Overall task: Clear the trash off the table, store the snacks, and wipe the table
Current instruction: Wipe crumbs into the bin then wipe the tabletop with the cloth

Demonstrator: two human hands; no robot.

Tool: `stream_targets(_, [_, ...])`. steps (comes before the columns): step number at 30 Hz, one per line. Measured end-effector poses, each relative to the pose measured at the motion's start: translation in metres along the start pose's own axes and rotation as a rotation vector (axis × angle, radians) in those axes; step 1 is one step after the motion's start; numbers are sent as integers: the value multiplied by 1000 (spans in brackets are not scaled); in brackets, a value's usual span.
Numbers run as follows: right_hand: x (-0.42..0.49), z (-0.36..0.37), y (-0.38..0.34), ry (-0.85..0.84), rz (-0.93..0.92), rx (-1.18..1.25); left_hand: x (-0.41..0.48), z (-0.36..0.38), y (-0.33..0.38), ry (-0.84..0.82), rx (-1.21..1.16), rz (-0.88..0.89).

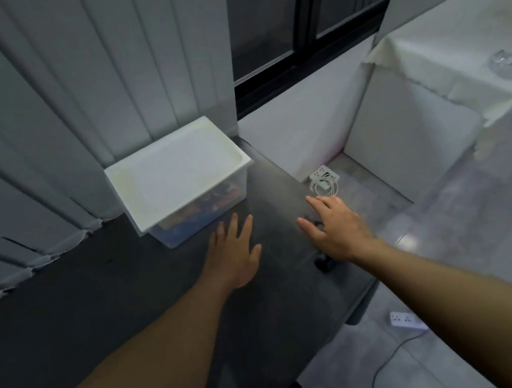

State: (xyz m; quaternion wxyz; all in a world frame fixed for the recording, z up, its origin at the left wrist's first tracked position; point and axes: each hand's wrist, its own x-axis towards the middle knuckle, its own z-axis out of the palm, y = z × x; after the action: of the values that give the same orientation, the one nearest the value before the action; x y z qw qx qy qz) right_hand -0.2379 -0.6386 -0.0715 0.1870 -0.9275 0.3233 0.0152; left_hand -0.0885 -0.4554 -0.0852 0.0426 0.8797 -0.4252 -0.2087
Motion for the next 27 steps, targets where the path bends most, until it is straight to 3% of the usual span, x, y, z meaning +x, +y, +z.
stream_targets(10, [-12,59,43,-229,133,12,8,84,-3,-276,-55,-119])
stream_targets(18, [-7,71,42,-150,178,96,7,100,-7,-313,-55,-119])
stream_targets(23, [0,62,35,-188,245,175,11,84,-6,-369,-89,-107])
stream_targets(27, [4,49,16,-231,260,386,5,64,-13,-266,-284,-117])
